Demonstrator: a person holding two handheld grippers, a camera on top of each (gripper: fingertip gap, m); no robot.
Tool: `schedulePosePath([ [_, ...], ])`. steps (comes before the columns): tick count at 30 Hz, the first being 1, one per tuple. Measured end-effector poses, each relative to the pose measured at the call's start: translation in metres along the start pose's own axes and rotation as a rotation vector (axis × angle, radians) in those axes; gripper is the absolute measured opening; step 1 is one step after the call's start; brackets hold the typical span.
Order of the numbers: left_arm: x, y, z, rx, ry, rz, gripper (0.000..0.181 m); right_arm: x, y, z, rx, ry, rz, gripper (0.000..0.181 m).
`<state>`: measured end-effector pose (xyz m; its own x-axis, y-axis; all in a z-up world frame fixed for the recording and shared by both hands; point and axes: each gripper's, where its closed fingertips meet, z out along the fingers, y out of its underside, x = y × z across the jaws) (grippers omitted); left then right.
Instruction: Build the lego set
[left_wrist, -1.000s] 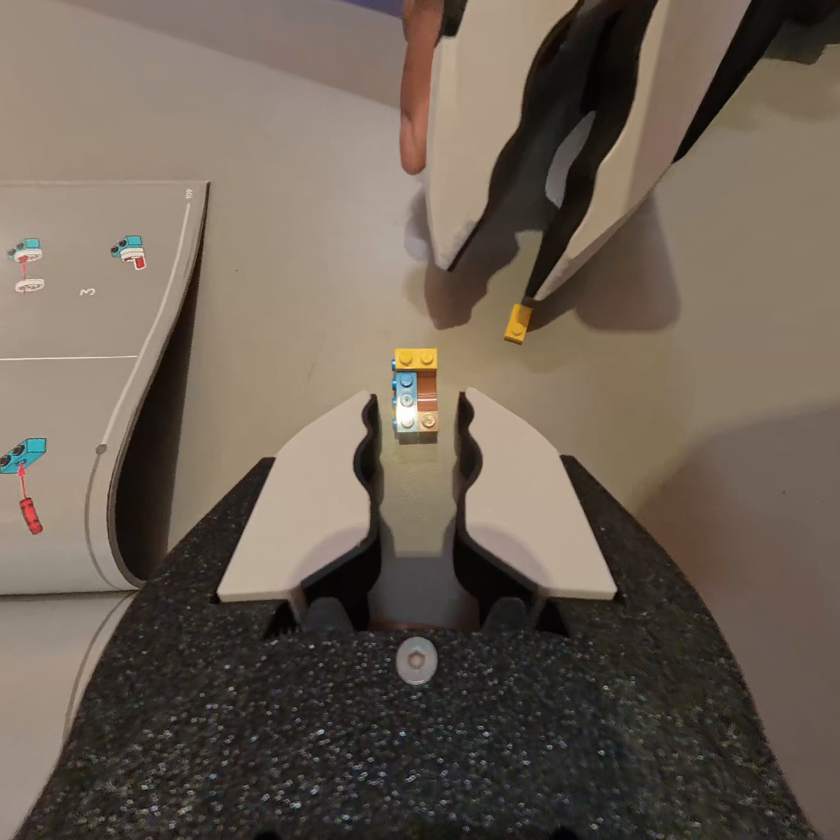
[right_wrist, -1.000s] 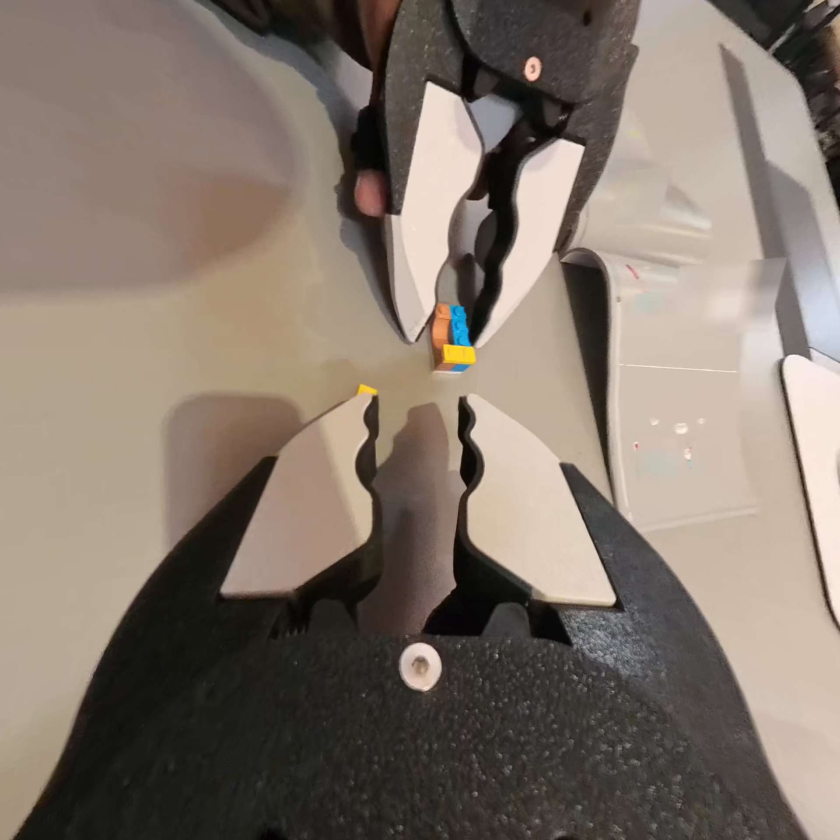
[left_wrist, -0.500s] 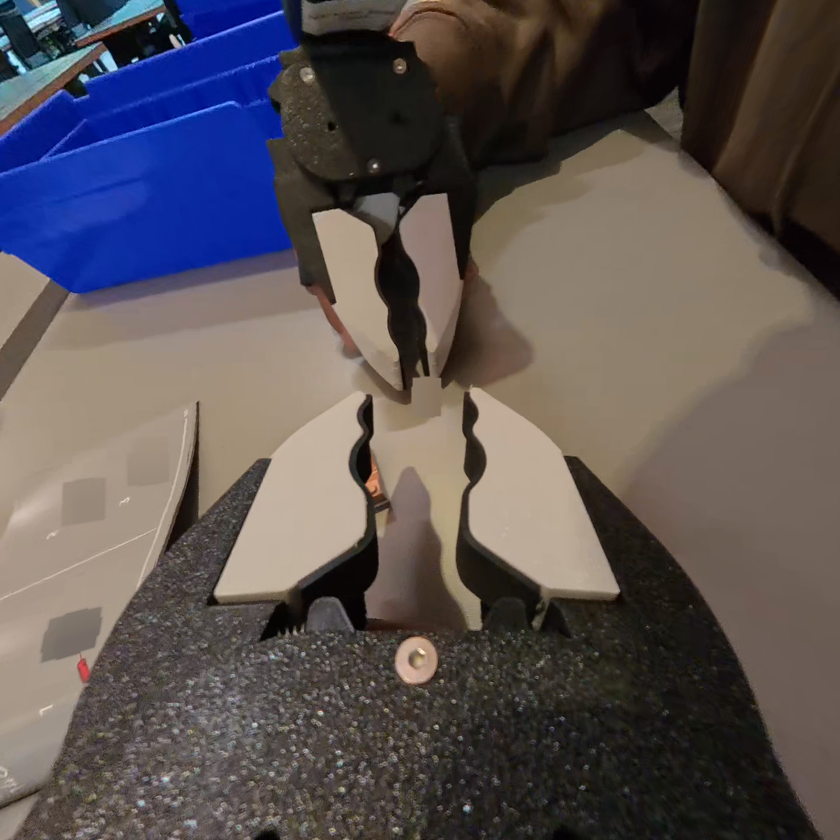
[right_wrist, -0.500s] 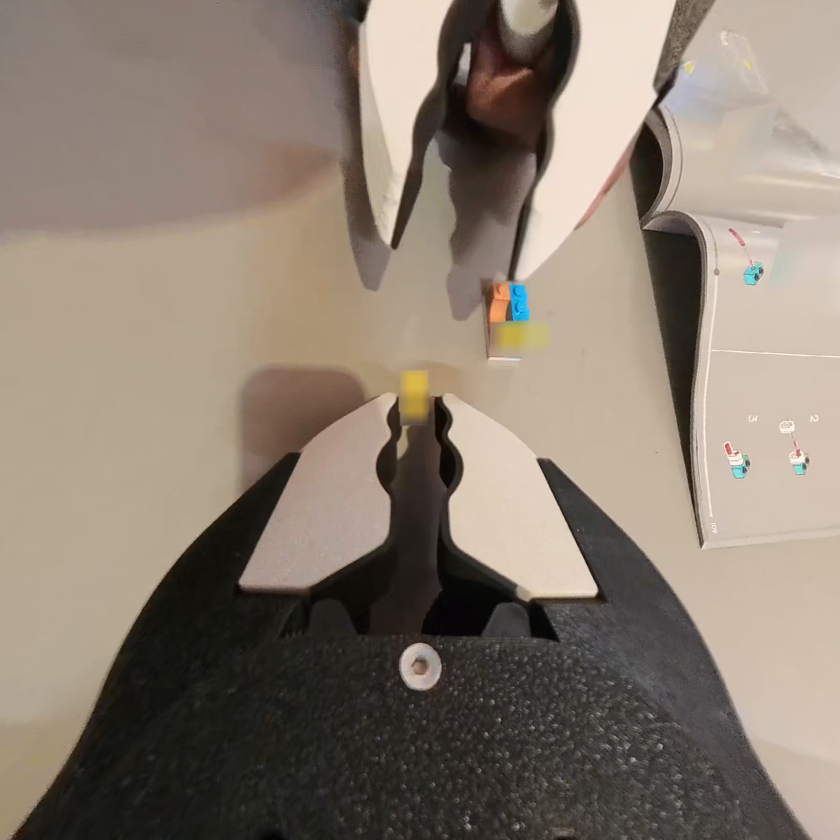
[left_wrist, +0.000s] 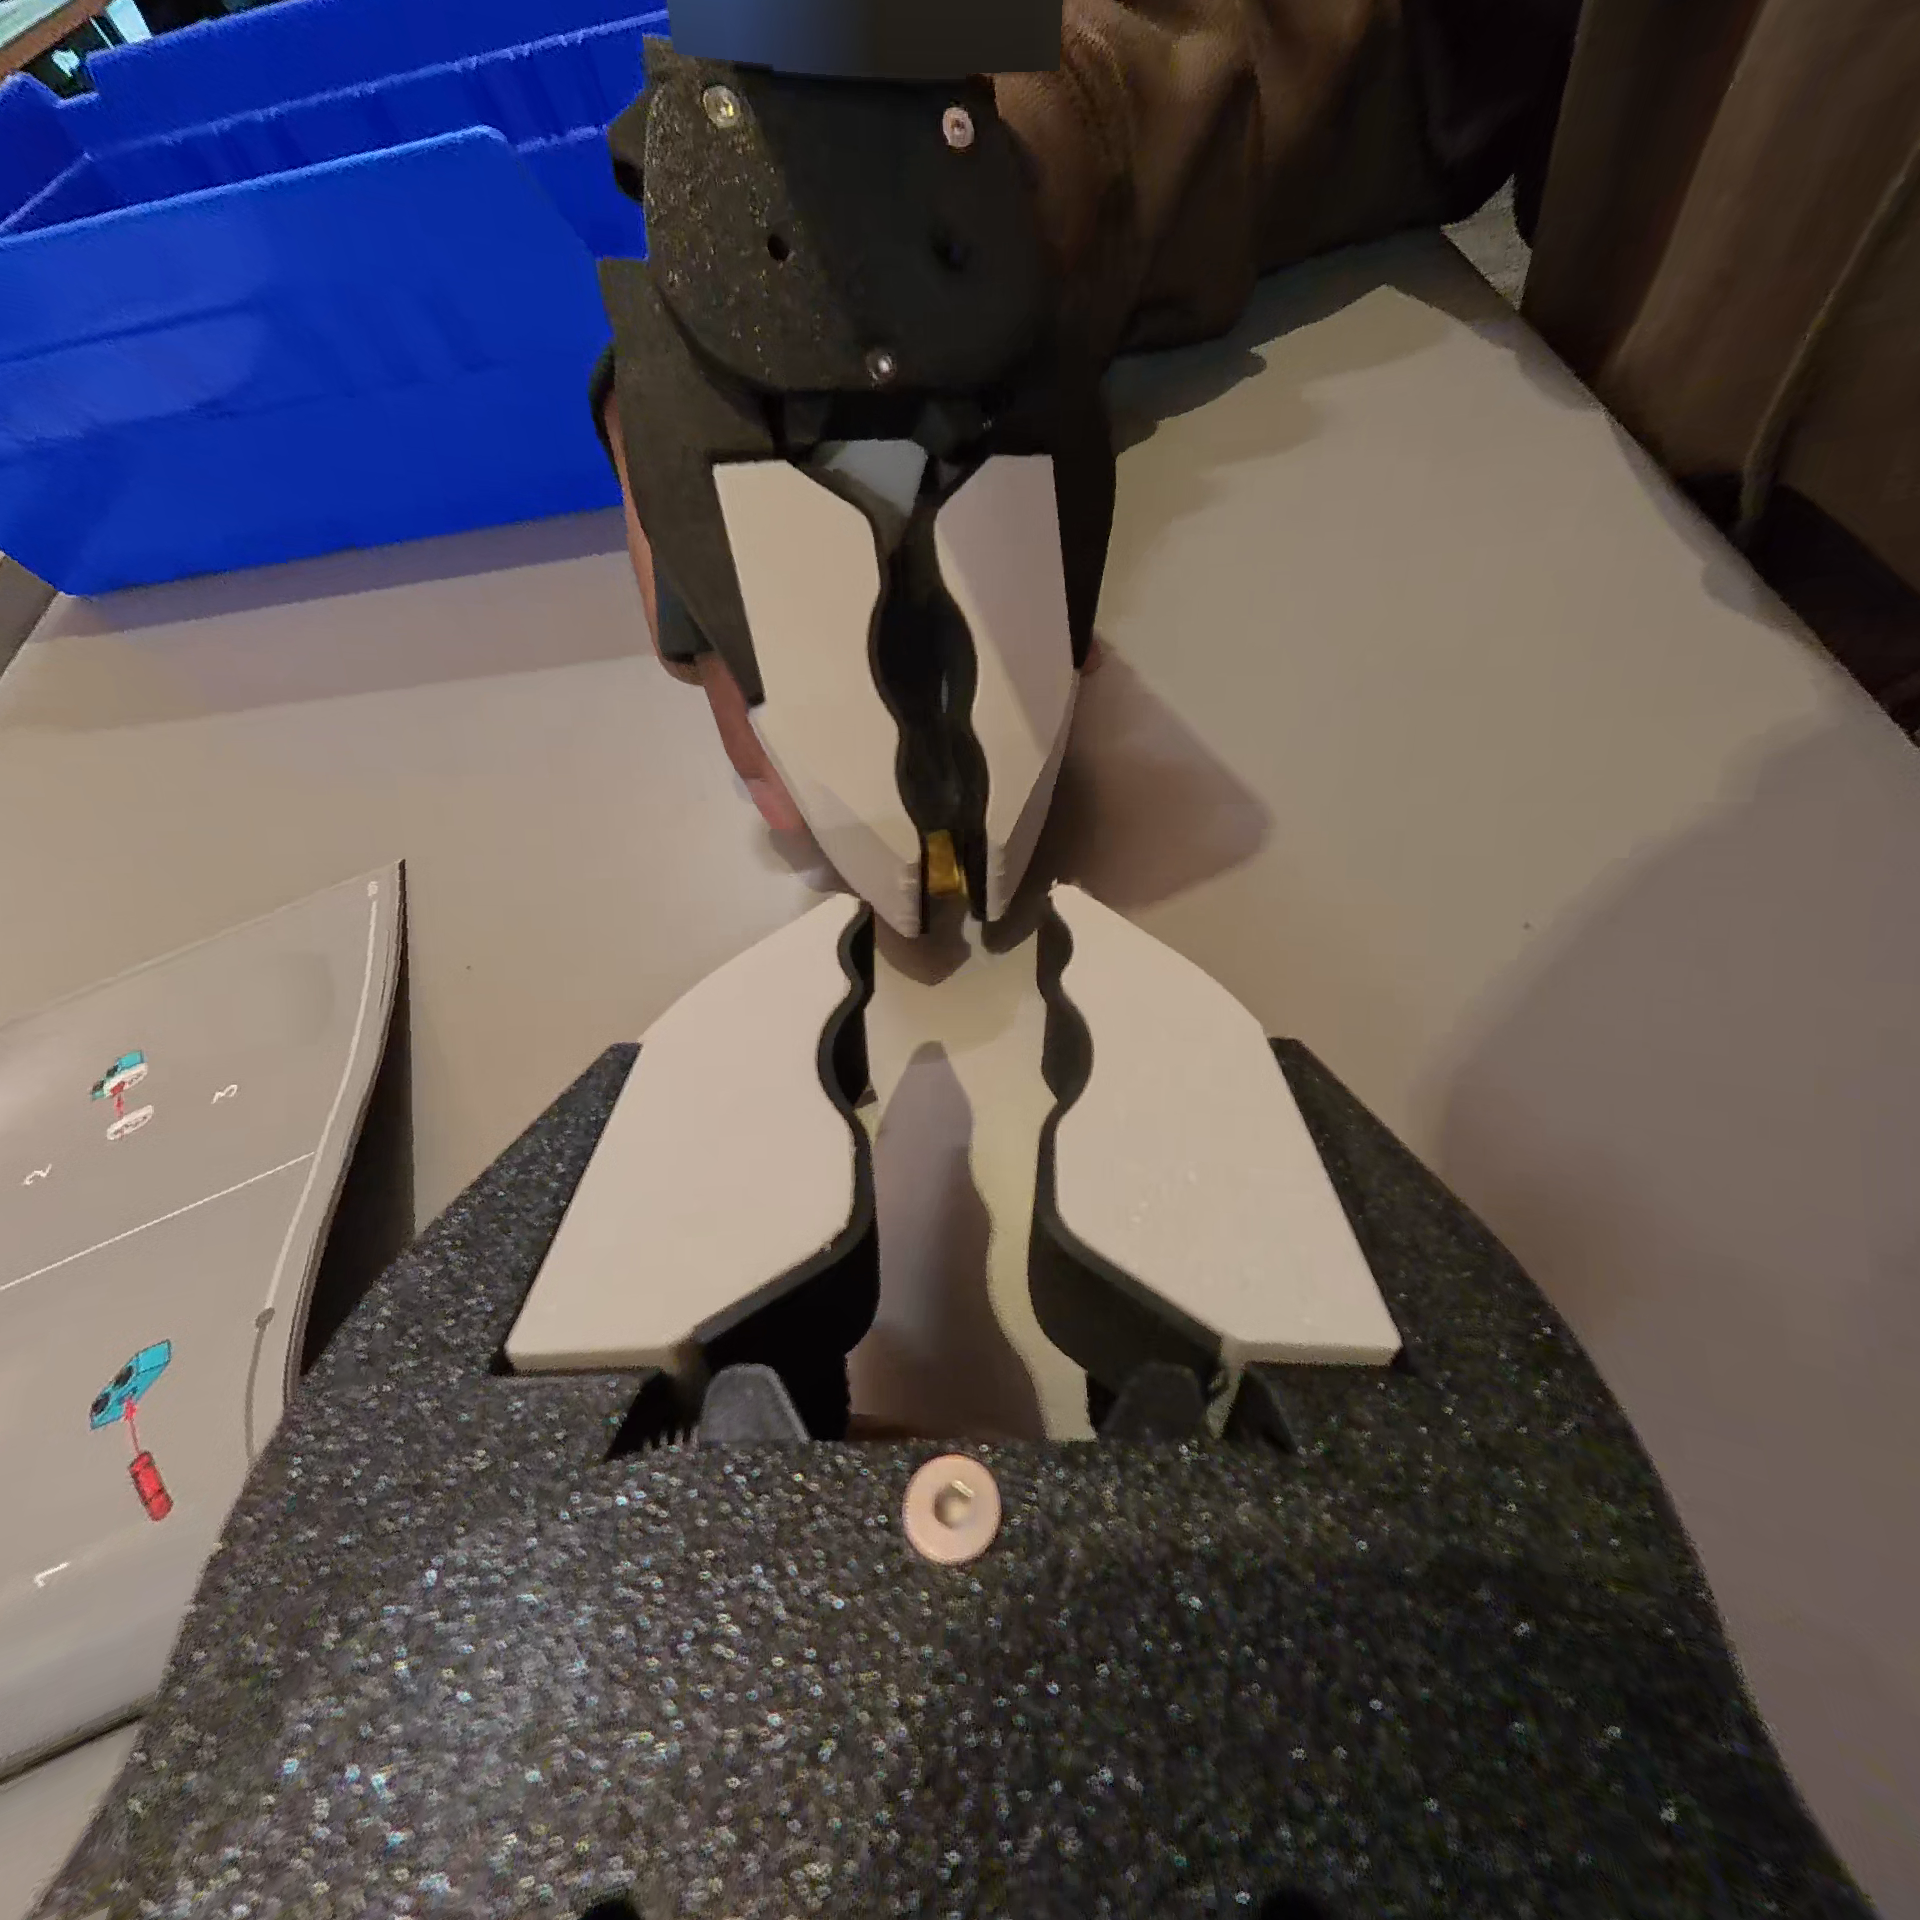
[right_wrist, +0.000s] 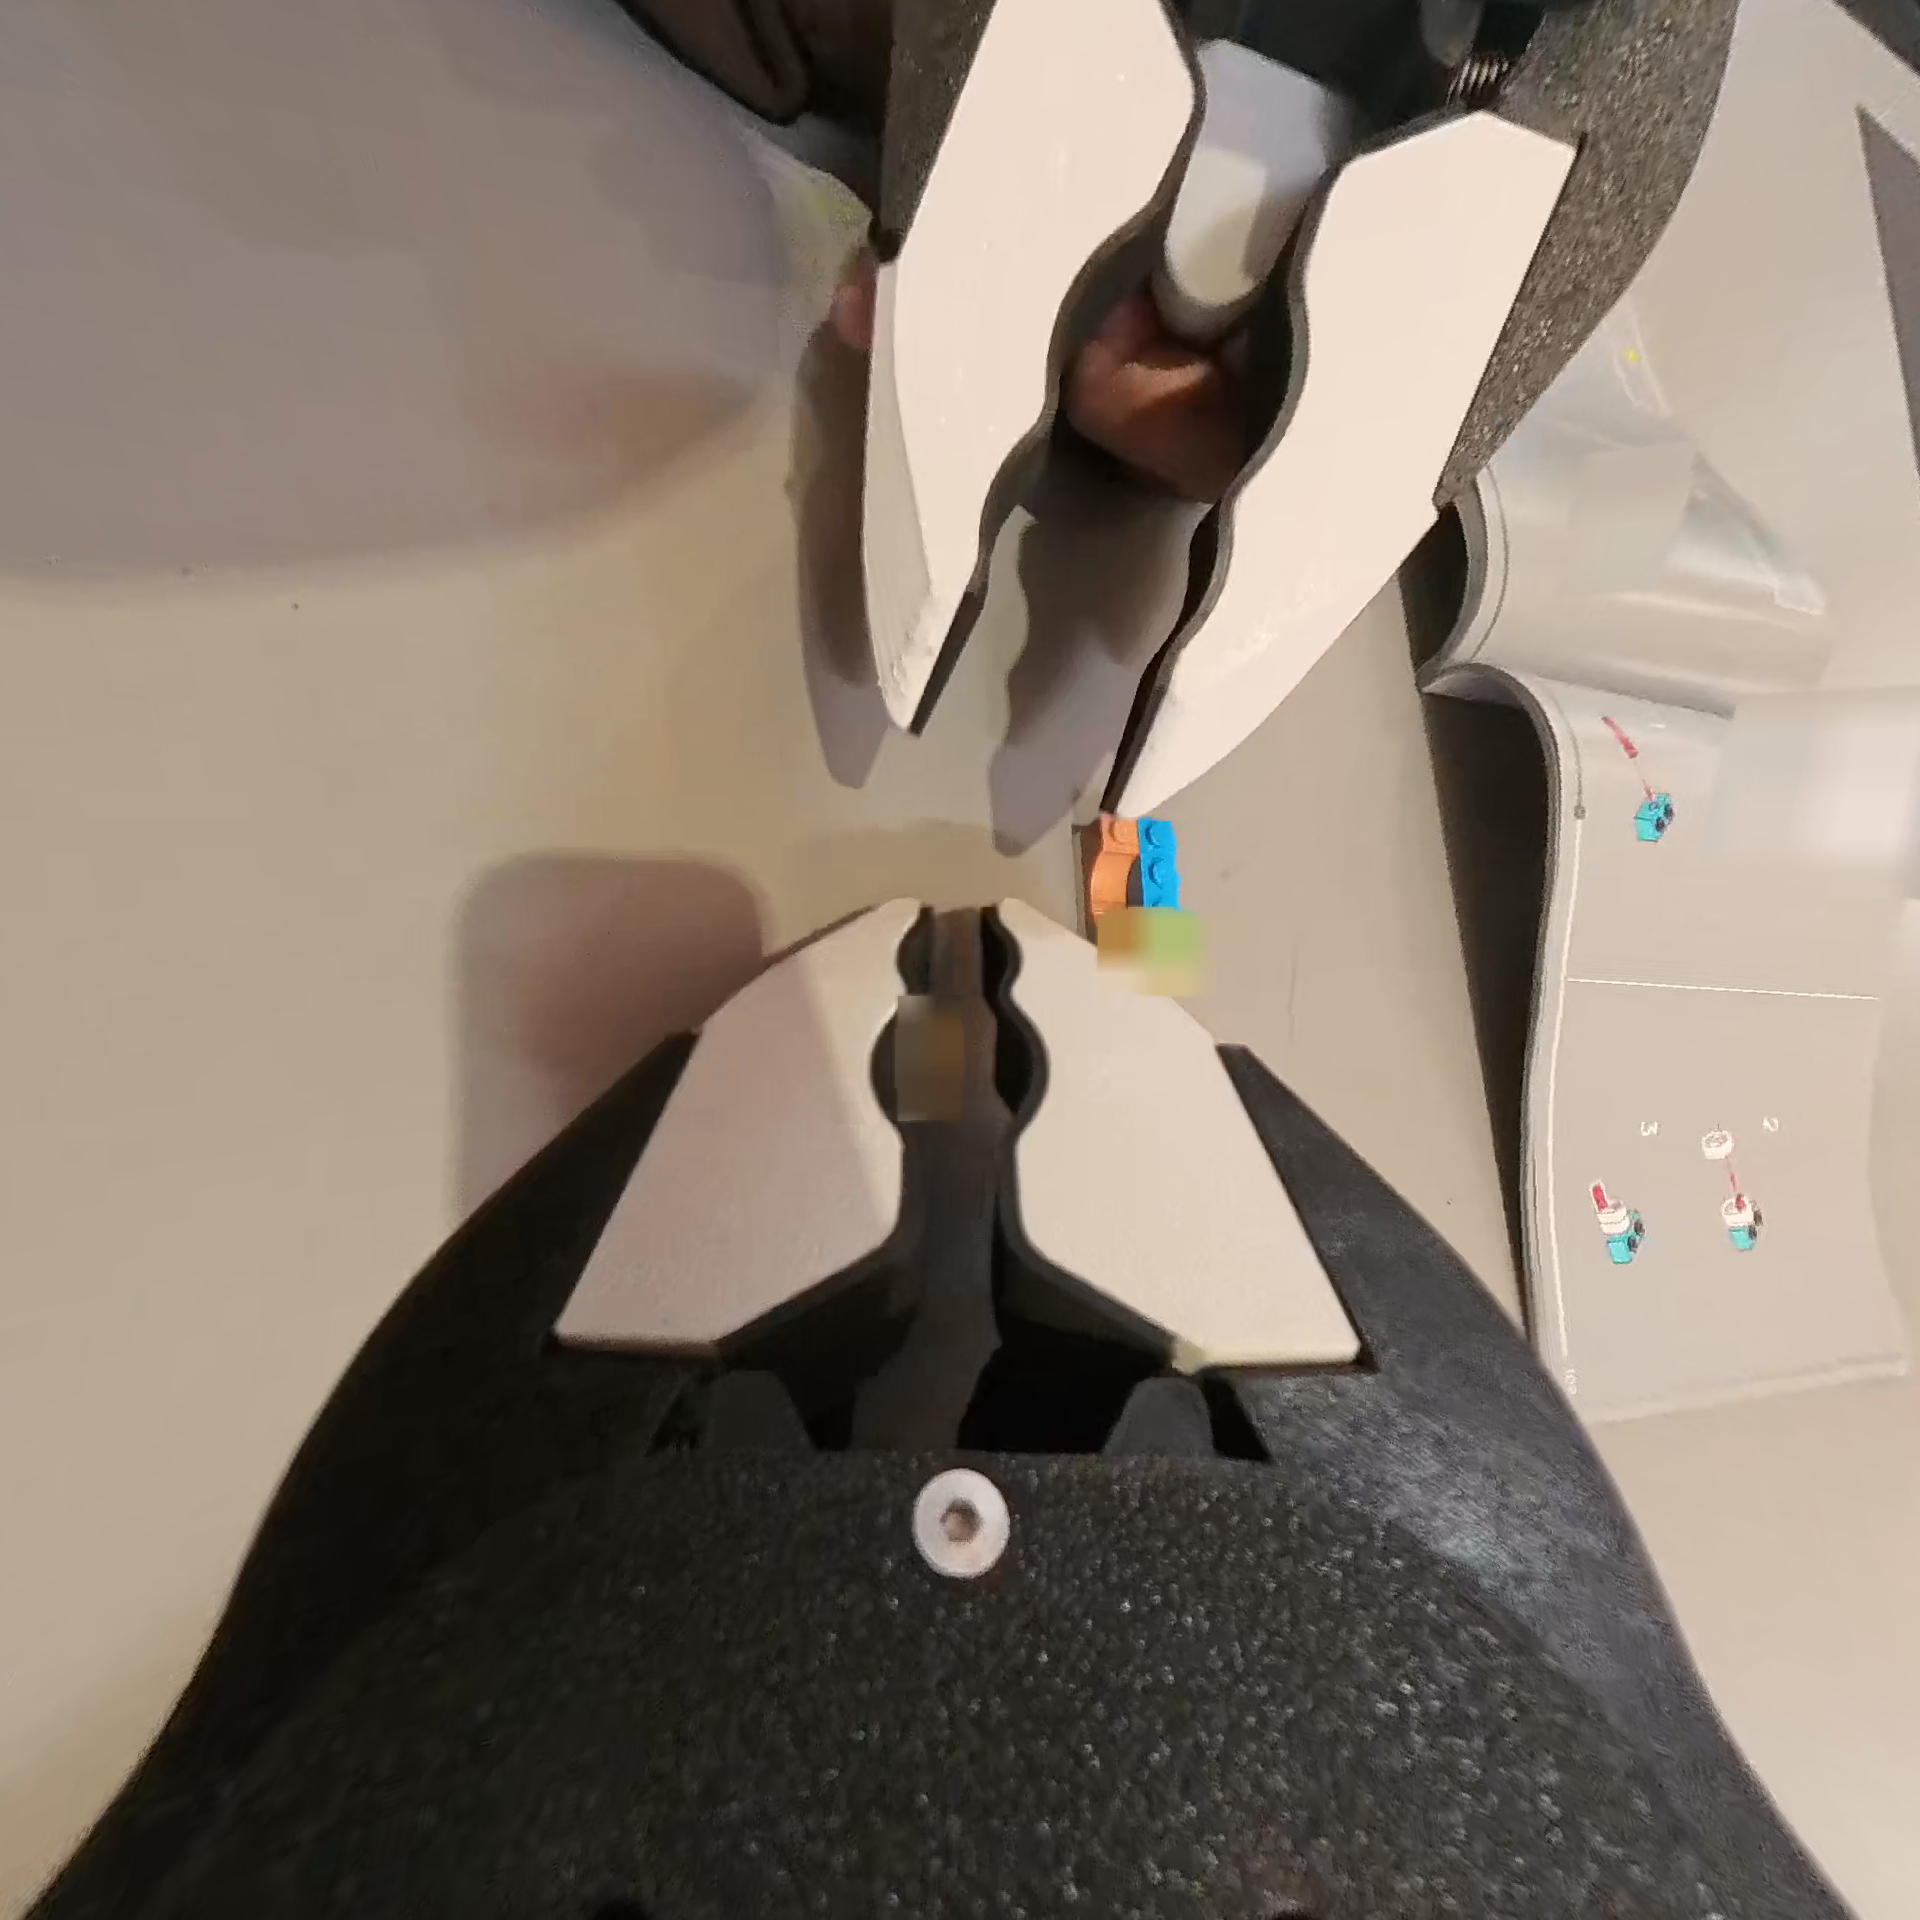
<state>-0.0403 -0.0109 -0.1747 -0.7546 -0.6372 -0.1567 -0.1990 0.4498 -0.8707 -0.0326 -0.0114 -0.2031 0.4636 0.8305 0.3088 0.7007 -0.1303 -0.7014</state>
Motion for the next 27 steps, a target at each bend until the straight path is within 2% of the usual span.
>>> schedulePosePath([
  [4,-0.001,0.004,-0.003,-0.034,-0.002,-0.008,0.028,0.0,0.006,-0.011,0.013,-0.005,0.041,0.015],
  [12,0.004,0.014,0.004,-0.133,0.011,-0.015,0.022,-0.007,0.019,-0.018,-0.071,-0.023,0.04,0.009],
  [19,0.003,0.016,0.002,-0.15,0.01,-0.031,0.022,-0.008,0.028,-0.022,-0.114,-0.076,0.158,0.013],
  [27,0.005,0.019,0.0,-0.186,0.026,-0.069,0.022,-0.029,0.01,-0.01,-0.09,-0.177,0.225,0.018],
])
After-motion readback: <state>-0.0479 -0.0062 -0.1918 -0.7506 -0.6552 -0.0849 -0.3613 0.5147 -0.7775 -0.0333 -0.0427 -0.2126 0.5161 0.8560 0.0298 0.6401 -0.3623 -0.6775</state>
